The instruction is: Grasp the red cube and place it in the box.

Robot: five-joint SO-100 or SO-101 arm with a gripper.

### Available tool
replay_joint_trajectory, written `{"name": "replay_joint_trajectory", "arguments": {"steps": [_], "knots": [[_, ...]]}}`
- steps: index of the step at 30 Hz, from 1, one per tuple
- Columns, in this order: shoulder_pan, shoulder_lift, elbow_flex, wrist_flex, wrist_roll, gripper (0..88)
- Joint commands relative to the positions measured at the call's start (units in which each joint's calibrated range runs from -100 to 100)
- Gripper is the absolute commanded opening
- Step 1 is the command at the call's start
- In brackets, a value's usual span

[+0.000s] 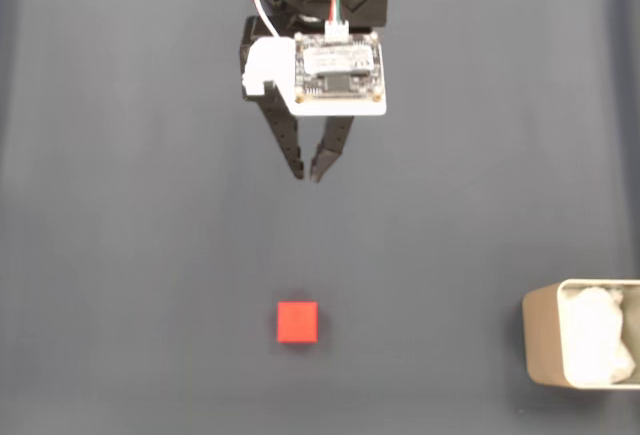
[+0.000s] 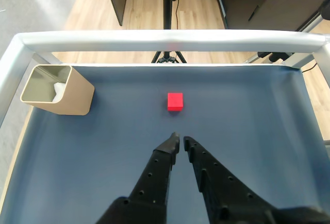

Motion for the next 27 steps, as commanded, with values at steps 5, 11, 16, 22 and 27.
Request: {"name": "replay_joint_trajectory", "arguments": {"steps": [5, 11, 16, 22, 27], "knots": [[0.3, 3.9, -7.5, -0.5, 0.4, 2.2], [0.2, 8.3, -11.2, -0.7, 0.3, 3.3], [0.3, 11.3, -13.1, -0.8, 0.4, 7.1], [0.9, 14.4, -13.7, -1.1, 0.6, 12.1], [1.5, 16.8, -13.7, -3.4, 0.7, 14.9]]}}
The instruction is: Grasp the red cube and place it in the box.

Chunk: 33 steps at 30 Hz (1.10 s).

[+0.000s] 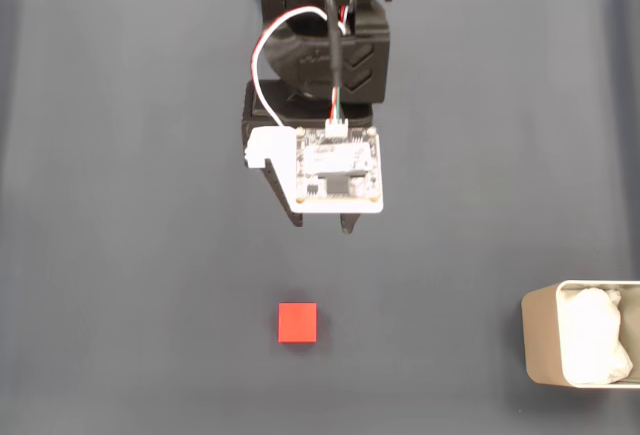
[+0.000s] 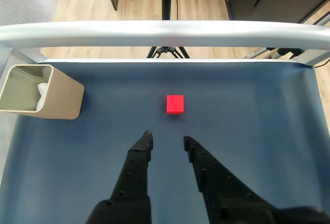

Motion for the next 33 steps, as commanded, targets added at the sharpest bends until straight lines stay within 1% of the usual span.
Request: {"name": "replay_joint_trajectory", "arguments": {"steps": [1, 15, 33], "knots": [[1.0, 0.9, -3.3, -2.6, 0.6, 15.3], [2.6, 8.9, -3.3, -7.2, 1.2, 20.8], [2.5, 20.0, -6.7, -10.7, 1.4, 27.5]]}}
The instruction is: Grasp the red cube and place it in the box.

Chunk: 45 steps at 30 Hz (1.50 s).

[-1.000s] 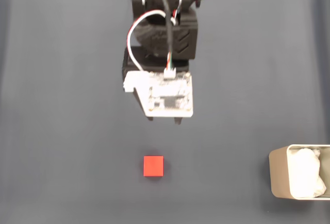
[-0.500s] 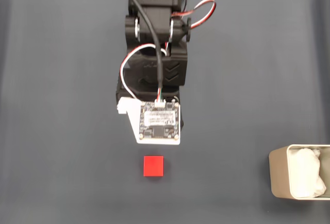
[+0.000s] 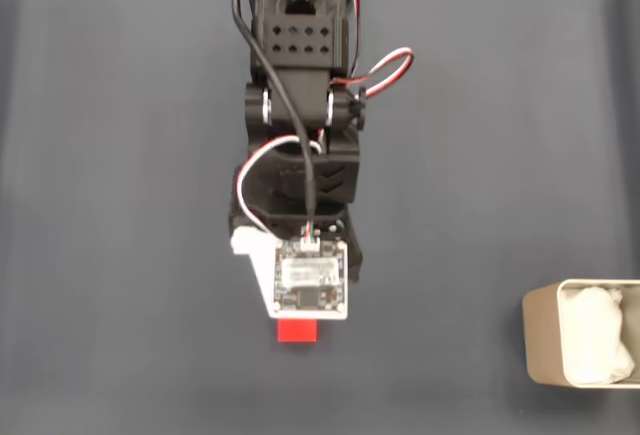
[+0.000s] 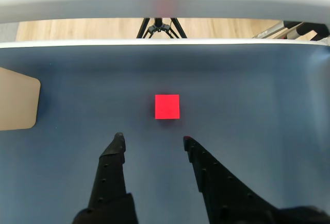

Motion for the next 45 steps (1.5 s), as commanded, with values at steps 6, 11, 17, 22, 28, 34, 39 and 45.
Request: {"name": "replay_joint_trajectory", "arguments": {"steps": [6, 11, 17, 22, 28, 34, 39, 45], "knots": [[0.4, 3.2, -6.7, -2.2, 0.4, 29.7], [0.6, 6.0, -9.2, -2.6, 0.7, 31.2], [0.8, 9.5, -11.9, -2.9, 0.9, 32.3], [1.4, 11.6, -12.0, -5.1, 1.4, 34.5], [2.0, 14.1, -12.0, -8.2, 1.9, 36.4], [2.7, 16.2, -11.8, -10.1, 2.1, 36.7], [3.3, 17.4, -11.7, -10.4, 2.1, 36.7], [3.1, 18.4, -11.6, -11.2, 2.1, 36.8]]}}
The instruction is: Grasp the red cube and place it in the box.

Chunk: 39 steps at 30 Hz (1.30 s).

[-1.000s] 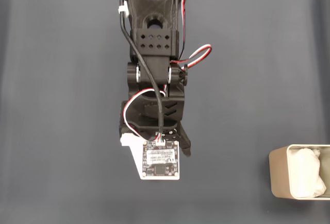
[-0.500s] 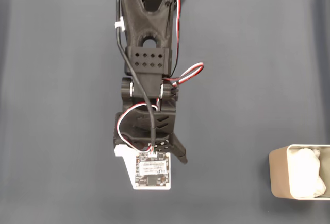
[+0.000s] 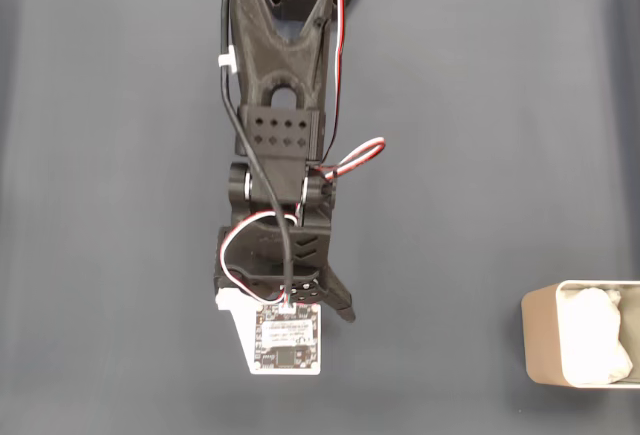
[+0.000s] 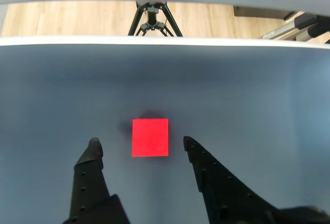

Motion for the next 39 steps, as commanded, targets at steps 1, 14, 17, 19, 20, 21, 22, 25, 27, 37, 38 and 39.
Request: {"name": "replay_joint_trajectory", "arguments": {"steps": [1, 14, 17, 19, 20, 21, 22, 25, 27, 37, 38, 39], "knots": [[0.3, -0.3, -3.1, -1.4, 0.1, 36.8], [-1.1, 2.1, -3.2, -2.8, 0.0, 37.4], [-1.3, 2.4, -3.2, -2.8, 0.0, 37.4], [-1.6, 2.7, -3.2, -3.0, -0.1, 37.4], [-1.8, 2.9, -3.3, -3.0, -0.1, 37.4], [-1.9, 2.9, -3.3, -3.1, -0.1, 37.5], [-2.1, 2.9, -3.3, -3.1, -0.2, 37.5], [-2.4, 3.1, -3.3, -3.1, -0.2, 37.7], [-2.6, 3.1, -3.3, -3.1, -0.2, 37.7], [-2.8, 3.1, -3.5, -3.1, -0.1, 37.9], [-2.8, 3.2, -3.5, -3.1, -0.2, 37.9], [-2.9, 3.2, -3.5, -3.1, -0.2, 37.9]]}}
